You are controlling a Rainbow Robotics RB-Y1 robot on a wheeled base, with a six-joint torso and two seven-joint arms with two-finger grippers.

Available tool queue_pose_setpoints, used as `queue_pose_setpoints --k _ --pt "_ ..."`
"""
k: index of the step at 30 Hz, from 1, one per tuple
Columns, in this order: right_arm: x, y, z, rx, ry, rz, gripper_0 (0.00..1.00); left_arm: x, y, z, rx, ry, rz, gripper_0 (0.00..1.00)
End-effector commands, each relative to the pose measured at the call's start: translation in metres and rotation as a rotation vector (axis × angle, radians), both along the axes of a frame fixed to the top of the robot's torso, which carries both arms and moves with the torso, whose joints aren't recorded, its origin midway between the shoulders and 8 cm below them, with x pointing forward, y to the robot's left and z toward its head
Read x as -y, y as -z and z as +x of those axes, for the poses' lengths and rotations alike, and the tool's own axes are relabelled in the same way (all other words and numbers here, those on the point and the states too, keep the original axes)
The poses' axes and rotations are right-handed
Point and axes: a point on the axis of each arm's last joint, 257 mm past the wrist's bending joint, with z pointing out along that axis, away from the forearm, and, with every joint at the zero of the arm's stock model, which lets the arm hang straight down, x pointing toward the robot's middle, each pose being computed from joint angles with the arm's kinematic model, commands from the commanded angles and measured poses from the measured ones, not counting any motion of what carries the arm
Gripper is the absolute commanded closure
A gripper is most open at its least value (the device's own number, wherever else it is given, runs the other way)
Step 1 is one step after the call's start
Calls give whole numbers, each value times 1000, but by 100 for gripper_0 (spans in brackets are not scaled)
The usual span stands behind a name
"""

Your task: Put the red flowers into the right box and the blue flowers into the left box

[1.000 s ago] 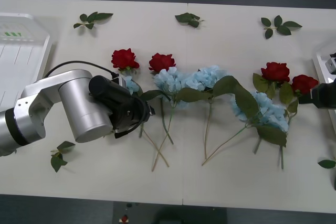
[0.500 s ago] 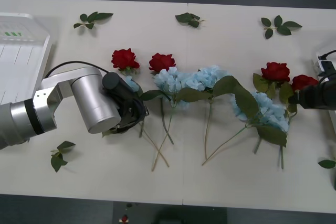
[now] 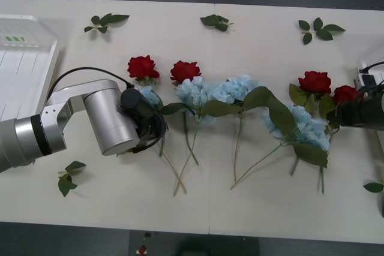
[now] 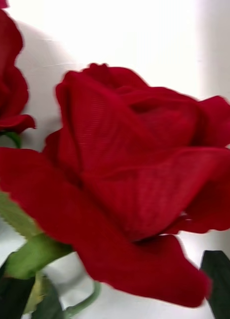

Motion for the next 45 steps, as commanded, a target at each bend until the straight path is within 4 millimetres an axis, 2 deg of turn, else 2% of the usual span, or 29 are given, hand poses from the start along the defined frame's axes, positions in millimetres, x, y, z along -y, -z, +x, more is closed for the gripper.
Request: queue_pose_setpoints --k 1,2,3,4,5,7,8,10,12,14,15,16,17,18,20,24,27,29,35,36,37,38,39,41,45 --pt "-8 -10 12 34 17 11 7 3 -8 1 13 39 30 0" --pt "-8 -9 12 33 18 11 7 2 -8 2 13 39 35 0" --pt "-9 -8 12 33 19 11 7 3 -7 1 13 46 38 5" --pt "-9 -8 12 33 20 9 7 3 -8 1 15 51 42 22" --pt "-10 -7 12 32 22 10 7 2 -7 1 14 53 47 30" --pt "-10 -4 12 31 27 11 8 2 -7 1 15 57 52 36" --pt "-11 -2 13 36 26 11 8 2 -7 1 15 59 53 43" --pt "-12 1 14 38 31 15 8 2 -6 0 12 61 57 62" --pt "-12 3 15 43 33 19 8 2 -6 0 11 60 60 90" --pt "-12 3 15 44 34 20 11 0 -6 -1 9 59 66 99" --pt "-13 3 15 42 34 22 25 0 -5 -1 7 58 68 100" --pt "-14 4 15 43 33 23 53 -1 -6 -1 6 56 70 100" --pt "-14 5 14 42 33 25 71 -2 -5 -2 4 55 74 100" --pt "-14 4 15 43 33 25 78 -2 -5 -2 4 55 74 100" --pt "-15 5 14 41 32 24 100 -5 -5 -2 2 51 80 100" --pt "-15 4 15 42 32 24 100 -9 -8 0 8 50 94 100" --pt "-15 4 15 44 31 24 100 -14 -21 5 35 50 97 100" --pt "-14 -2 17 54 28 20 100 -19 -34 8 56 52 94 100" --pt "-1 -34 26 104 8 -27 100 -53 -106 21 123 33 87 100" --pt "4 -44 28 121 3 -40 100 -65 -127 24 132 29 96 100" --pt "6 -49 29 128 1 -47 100 -70 -136 25 139 27 98 100" --pt "12 -60 31 144 0 -61 100 -88 -157 28 151 12 118 100" --pt "15 -64 31 149 1 -68 100 -95 -165 30 156 5 126 100" --pt "27 -84 32 169 9 -85 100 -123 -191 35 168 -19 159 100" --pt "51 -118 26 178 41 -103 100 -173 -219 50 180 -85 202 100"
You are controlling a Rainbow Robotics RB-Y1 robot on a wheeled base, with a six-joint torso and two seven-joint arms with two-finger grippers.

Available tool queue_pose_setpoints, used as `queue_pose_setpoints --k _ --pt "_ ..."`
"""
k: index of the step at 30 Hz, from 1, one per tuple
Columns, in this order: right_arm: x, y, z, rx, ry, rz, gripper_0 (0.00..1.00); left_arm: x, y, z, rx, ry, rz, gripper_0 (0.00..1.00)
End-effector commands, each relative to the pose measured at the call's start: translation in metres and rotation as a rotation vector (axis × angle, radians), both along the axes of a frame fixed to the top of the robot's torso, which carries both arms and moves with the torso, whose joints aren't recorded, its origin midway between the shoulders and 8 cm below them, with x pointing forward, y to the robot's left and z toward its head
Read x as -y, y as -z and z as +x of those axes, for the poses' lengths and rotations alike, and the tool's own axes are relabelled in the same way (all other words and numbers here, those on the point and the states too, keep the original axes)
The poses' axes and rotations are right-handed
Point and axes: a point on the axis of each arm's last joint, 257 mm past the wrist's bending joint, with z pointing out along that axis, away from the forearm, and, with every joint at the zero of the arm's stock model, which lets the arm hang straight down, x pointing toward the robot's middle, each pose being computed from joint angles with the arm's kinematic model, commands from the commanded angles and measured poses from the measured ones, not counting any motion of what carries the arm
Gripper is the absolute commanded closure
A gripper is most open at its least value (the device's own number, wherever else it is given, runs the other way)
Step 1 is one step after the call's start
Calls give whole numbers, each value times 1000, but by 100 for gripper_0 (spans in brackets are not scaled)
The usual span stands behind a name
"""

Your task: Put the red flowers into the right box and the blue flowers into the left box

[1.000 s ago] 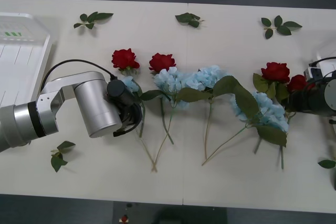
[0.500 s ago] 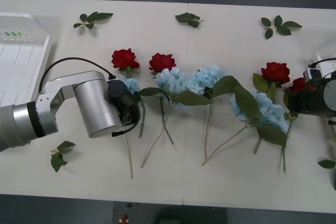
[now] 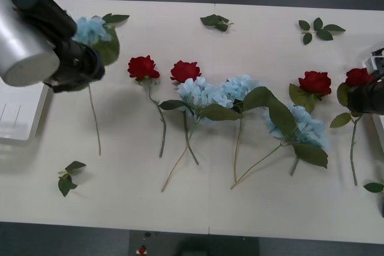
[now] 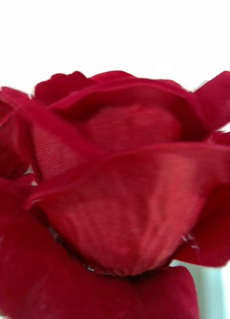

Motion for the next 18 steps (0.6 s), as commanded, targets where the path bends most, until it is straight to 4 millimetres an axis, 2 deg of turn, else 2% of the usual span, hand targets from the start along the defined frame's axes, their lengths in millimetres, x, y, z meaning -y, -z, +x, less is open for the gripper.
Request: queue_pose_setpoints --k 1,5,11,15,18 --pt "36 -76 5 85 62 -15 100 -61 -34 19 31 -68 71 100" --pt "65 -112 -7 88 99 -41 100 -124 -46 41 53 -148 133 100" --pt "108 -163 -19 107 121 -140 100 -207 -41 72 104 -216 153 100" --pt "129 -182 -19 119 135 -173 100 -248 -35 86 157 -208 177 100" --pt "146 -192 -12 135 120 -200 100 -270 -26 86 158 -193 213 100"
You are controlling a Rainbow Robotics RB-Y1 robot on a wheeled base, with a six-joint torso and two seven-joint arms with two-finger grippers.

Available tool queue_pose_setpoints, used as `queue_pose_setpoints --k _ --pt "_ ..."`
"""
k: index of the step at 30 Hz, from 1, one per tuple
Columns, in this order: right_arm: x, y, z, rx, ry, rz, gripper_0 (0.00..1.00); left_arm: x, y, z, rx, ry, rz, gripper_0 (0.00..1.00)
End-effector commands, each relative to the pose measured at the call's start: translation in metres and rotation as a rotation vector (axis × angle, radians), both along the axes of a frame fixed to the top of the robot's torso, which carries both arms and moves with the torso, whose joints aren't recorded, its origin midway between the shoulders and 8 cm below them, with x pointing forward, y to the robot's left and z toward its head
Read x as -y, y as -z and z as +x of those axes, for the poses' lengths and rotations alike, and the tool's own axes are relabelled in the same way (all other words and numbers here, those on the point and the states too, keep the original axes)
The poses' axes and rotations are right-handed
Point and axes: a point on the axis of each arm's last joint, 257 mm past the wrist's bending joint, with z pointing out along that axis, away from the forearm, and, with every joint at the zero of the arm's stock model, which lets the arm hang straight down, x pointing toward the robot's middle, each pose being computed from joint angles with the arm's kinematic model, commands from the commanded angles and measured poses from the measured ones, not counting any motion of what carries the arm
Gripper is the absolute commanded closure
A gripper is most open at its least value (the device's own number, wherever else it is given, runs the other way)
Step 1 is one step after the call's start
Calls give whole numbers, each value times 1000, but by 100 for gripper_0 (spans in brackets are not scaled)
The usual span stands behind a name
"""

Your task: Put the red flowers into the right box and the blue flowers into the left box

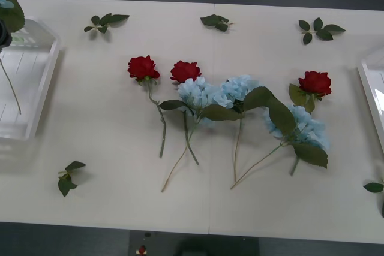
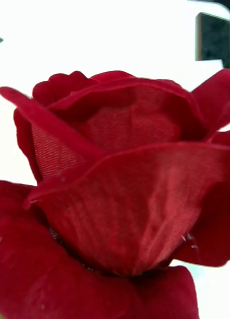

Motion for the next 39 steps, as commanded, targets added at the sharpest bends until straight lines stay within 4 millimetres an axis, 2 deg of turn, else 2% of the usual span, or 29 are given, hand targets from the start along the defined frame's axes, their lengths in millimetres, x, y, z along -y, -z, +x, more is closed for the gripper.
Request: queue_pose_setpoints --k 1,4,5,6,7,9,11,12,16,18,19,24,27,32,33,34,35,36,37,39 --pt "24 -42 19 58 -46 -65 100 -30 -1 0 7 30 68 100" --pt "45 -45 26 67 -47 -80 100 -41 7 0 7 57 99 99" --pt "55 -45 28 71 -47 -86 100 -43 8 0 10 70 108 94" --pt "61 -45 30 77 -49 -98 100 -42 10 1 11 82 115 85" --pt "70 -44 31 80 -51 -114 100 -42 10 2 15 98 126 70" --pt "81 -38 34 78 -58 -139 100 -42 13 3 16 119 140 54" --pt "87 -31 35 77 -60 -152 100 -42 15 3 14 130 146 45" --pt "90 -25 35 76 -61 -163 100 -41 13 4 19 131 142 37" --pt "94 -2 39 68 -62 -178 100 -37 13 5 23 141 126 18" --pt "94 10 42 74 -60 -179 100 -28 13 7 38 150 88 3" --pt "94 17 43 78 -54 -172 100 -21 12 9 46 159 67 0" --pt "95 42 44 83 -36 -160 100 24 6 16 70 238 11 0" --pt "92 55 45 74 -37 -157 100 66 4 18 85 314 -21 0" --pt "88 61 48 78 -44 -169 99 126 9 11 91 409 -107 0" --pt "89 60 49 80 -46 -175 95 141 11 8 90 436 -119 0" --pt "89 60 48 78 -46 -177 82 157 13 6 91 463 -131 0" --pt "89 59 49 80 -47 -180 72 163 13 6 94 475 -135 0" --pt "89 58 49 80 -48 -183 42 177 15 4 95 496 -147 0" --pt "90 58 49 78 -48 -186 22 192 19 2 88 516 -160 0" --pt "89 58 49 79 -50 -186 10 211 25 0 80 541 -173 0"
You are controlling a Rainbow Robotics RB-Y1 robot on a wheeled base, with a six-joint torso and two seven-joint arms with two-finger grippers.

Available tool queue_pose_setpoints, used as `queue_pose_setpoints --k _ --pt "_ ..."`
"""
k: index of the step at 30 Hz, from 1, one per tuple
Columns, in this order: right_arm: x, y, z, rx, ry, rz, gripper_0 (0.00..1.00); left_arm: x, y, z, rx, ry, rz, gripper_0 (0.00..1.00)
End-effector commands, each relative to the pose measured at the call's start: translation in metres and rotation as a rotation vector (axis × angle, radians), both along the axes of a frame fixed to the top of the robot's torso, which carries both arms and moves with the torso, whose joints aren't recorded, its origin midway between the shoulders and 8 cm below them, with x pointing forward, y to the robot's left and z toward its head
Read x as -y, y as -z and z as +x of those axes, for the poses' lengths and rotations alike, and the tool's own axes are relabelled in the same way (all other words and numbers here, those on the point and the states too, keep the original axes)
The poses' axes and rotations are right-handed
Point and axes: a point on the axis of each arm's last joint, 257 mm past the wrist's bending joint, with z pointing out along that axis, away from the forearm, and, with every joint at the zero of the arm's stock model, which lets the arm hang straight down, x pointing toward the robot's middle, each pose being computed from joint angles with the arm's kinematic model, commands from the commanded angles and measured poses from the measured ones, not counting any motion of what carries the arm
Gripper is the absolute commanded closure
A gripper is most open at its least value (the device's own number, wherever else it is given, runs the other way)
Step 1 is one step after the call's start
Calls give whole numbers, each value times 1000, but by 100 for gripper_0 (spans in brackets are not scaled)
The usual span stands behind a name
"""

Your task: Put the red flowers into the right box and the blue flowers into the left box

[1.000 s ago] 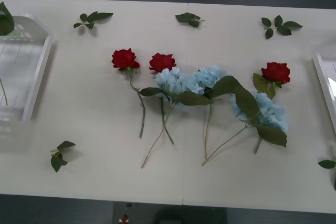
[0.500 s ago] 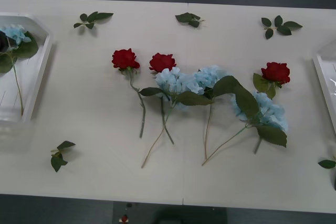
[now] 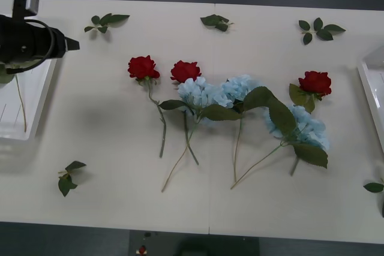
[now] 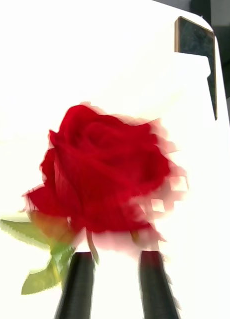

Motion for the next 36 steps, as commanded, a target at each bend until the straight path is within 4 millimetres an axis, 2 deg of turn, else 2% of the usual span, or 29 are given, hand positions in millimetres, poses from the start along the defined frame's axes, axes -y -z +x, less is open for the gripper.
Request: queue_pose_setpoints --k 1,3,7,12,16,20,25,30,34,36 --pt "3 -19 6 14 -26 -44 8 48 7 -4 -12 61 -31 0" --pt "1 -23 8 19 -32 -46 6 63 10 -5 -11 82 -34 0" --pt "-17 -37 9 -11 -63 -21 6 86 22 -8 -29 100 -35 0" --pt "-61 -55 1 -87 -117 76 6 110 43 -9 -62 103 -35 0" --pt "-105 -51 -6 -128 -139 226 6 125 58 -13 -101 109 -3 0" --pt "-158 -33 -7 -155 -160 394 6 142 75 -13 -116 118 27 0" --pt "-201 -5 -2 -174 -170 510 6 158 87 -2 -117 86 58 0" --pt "-230 30 0 -230 -181 502 6 173 97 6 -128 63 78 0" --pt "-245 44 5 -232 -171 507 6 180 98 10 -128 62 86 0" --pt "-264 63 13 -232 -170 487 6 186 103 12 -138 61 106 0"
